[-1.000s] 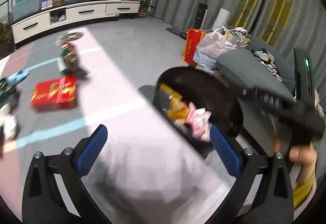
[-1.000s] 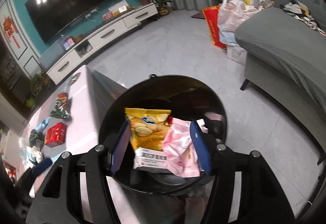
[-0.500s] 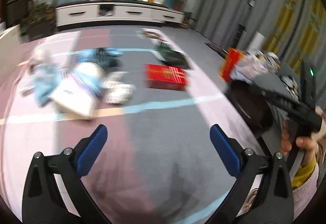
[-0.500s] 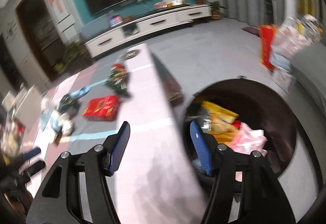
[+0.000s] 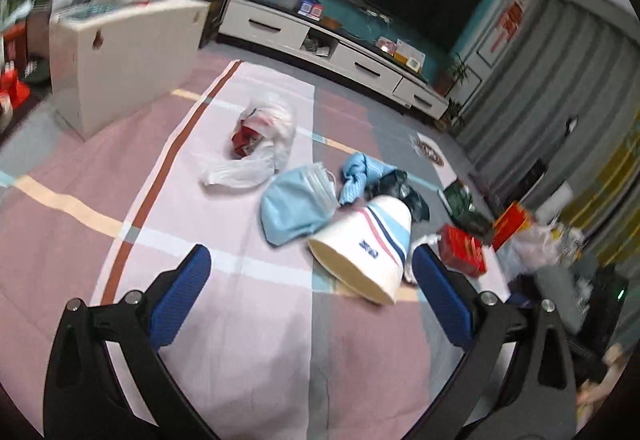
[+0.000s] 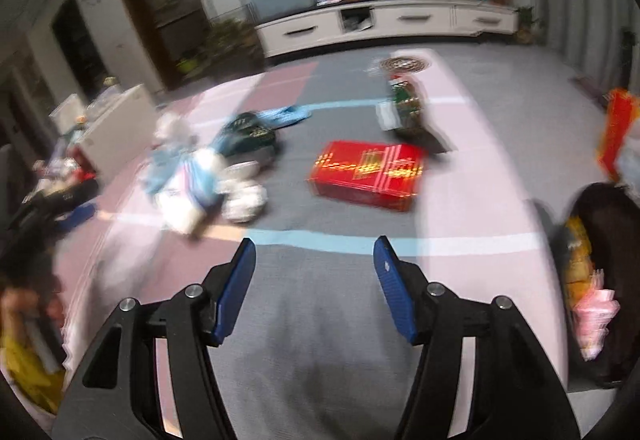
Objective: Collect trash
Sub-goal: 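Move both tools back toward the remaining trash on the table, then grasp the blue face mask with the left tool while the right tool grasps the white paper cup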
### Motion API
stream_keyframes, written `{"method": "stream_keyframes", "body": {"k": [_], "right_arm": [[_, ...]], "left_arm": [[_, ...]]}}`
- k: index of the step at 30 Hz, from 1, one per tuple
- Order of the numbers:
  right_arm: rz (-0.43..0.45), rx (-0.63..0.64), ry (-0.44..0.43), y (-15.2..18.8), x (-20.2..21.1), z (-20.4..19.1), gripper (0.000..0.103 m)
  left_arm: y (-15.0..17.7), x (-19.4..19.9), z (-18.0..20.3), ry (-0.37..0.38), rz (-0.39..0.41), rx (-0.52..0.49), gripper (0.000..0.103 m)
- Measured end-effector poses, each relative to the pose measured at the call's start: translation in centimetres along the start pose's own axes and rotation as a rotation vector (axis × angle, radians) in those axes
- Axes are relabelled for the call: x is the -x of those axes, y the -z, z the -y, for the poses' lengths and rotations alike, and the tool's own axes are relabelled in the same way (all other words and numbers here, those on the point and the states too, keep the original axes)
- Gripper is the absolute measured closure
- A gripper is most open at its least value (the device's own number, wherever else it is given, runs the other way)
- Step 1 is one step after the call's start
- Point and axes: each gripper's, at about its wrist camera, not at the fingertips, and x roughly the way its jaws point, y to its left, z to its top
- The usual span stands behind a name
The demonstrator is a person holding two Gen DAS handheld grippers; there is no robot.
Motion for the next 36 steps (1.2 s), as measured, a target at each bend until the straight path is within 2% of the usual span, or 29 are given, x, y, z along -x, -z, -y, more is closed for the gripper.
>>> {"method": "stream_keyframes", "body": {"k": [4, 9, 15, 21, 24, 26, 29, 31, 32, 34, 36], "right_arm": [[-0.057, -0.057, -0.168, -0.5, -2.4, -2.6, 0.042], [-0.115, -0.154, -0.311, -1.3, -5.1, -4.9, 0.042], [-0.171, -0.238, -0.360, -2.0, -8.5, -6.8, 0.042], [-0.193, -0.270, -0.324, -2.3, -10.6, -7.7, 0.043], [-0.199, -0.303, -0.323, -2.3, -11.6, -7.5, 0.045], [-0.191, -0.316, -0.329, -2.3, -12.0, -7.5, 0.049], [-0.184, -0.316, -0.321, -2.3, -12.1, -7.6, 0.058], [-0.177, -0.317, -0.316, -2.2, -12.0, -7.4, 0.064], [-0.177, -0.320, -0.316, -2.2, -11.9, -7.2, 0.065], [-0.175, -0.322, -0.312, -2.0, -11.7, -7.1, 0.070], [-0.165, -0.314, -0.317, -2.1, -11.5, -7.2, 0.073]], "left_arm": [[-0.8, -1.3, -1.0, 0.039, -0.015, 0.062, 0.003], [-2.0, -3.5, -1.2, 0.056, -0.031, 0.101, 0.003], [-3.4, -6.2, -0.6, 0.106, -0.061, 0.119, 0.004], [-3.9, -8.5, -0.9, 0.090, -0.077, 0.147, 0.011], [-4.0, -9.3, -1.0, 0.079, -0.083, 0.152, 0.021], [-4.0, -9.8, -1.1, 0.075, -0.088, 0.151, 0.026], [-3.8, -10.4, -1.2, 0.059, -0.097, 0.150, 0.040], [-3.6, -10.7, -1.5, 0.059, -0.106, 0.146, 0.057], [-3.5, -10.8, -1.5, 0.053, -0.107, 0.143, 0.061], [-3.2, -10.6, -1.5, 0.041, -0.110, 0.139, 0.081], [-3.1, -10.2, -1.6, 0.039, -0.100, 0.140, 0.087]]}}
